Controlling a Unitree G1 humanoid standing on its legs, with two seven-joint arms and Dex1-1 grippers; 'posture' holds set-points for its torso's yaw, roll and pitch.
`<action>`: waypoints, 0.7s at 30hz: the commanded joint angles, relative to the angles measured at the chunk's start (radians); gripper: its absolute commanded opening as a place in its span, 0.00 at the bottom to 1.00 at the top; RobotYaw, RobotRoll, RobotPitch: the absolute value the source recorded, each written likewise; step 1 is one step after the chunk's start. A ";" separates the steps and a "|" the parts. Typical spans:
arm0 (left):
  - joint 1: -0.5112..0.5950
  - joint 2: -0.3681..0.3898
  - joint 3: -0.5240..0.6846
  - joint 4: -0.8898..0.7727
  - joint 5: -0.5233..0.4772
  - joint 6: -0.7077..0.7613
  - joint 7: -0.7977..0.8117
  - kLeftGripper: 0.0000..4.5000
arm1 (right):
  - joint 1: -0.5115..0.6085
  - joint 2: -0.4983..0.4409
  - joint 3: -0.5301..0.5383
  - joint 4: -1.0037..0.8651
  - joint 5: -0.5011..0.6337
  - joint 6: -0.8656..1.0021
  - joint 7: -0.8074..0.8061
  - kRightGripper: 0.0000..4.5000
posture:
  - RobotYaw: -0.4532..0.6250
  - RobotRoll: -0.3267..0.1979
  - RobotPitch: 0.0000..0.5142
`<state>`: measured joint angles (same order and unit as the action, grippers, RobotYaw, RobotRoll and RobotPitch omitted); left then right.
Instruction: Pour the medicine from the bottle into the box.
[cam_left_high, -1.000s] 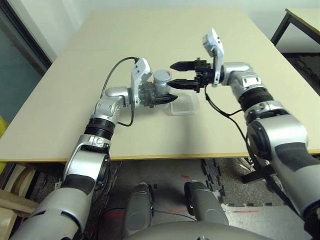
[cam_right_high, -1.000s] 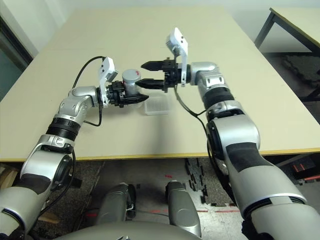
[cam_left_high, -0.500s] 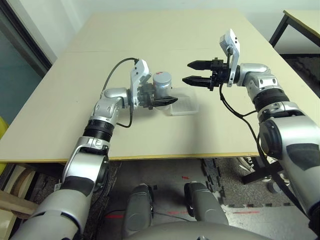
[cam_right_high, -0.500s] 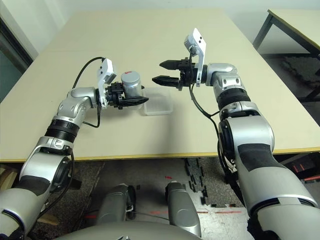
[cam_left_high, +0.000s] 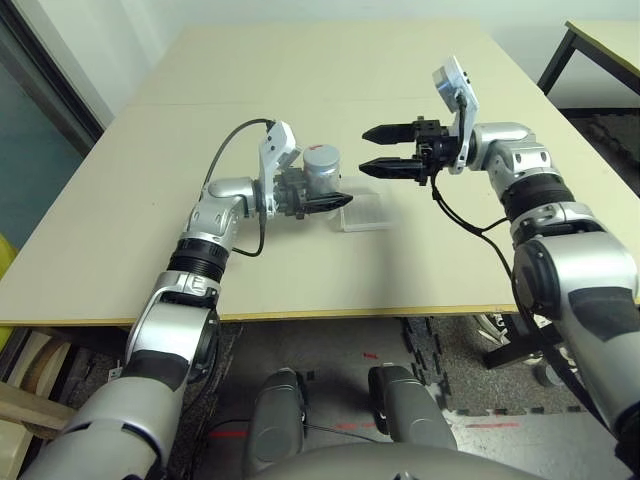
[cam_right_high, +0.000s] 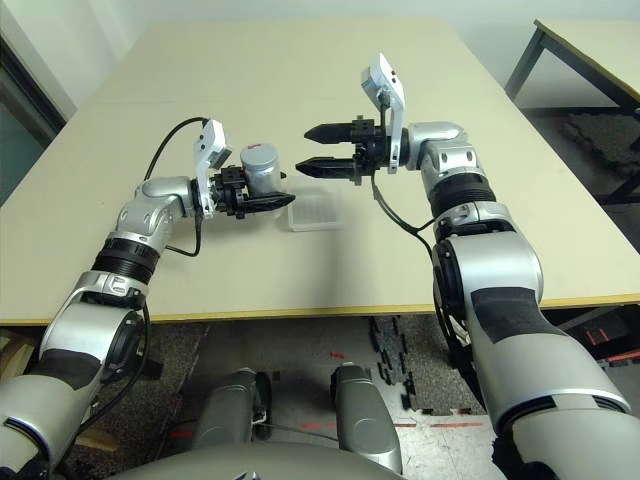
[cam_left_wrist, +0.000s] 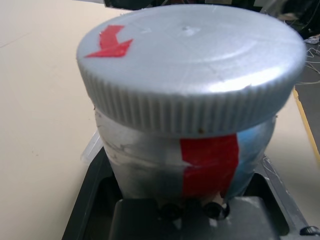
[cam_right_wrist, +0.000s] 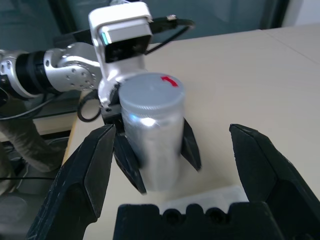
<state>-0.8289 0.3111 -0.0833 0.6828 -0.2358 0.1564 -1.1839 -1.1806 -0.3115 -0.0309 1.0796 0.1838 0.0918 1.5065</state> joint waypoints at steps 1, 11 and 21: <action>-0.016 -0.010 -0.008 0.014 0.017 -0.017 0.005 0.61 | 0.003 0.032 0.011 -0.034 0.007 0.012 0.001 1.00 | 0.26 0.62 0.15; -0.030 -0.013 -0.014 0.024 0.024 -0.023 -0.003 0.61 | 0.007 0.088 0.013 -0.049 0.008 0.016 -0.012 1.00 | 0.25 0.62 0.16; -0.018 -0.015 -0.023 0.001 0.020 -0.012 -0.011 0.61 | -0.011 0.100 0.004 -0.002 -0.001 -0.023 -0.069 1.00 | 0.25 0.62 0.16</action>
<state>-0.8486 0.2942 -0.0976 0.6885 -0.2287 0.1396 -1.1856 -1.1790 -0.2164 -0.0225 1.0649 0.1837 0.0834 1.4480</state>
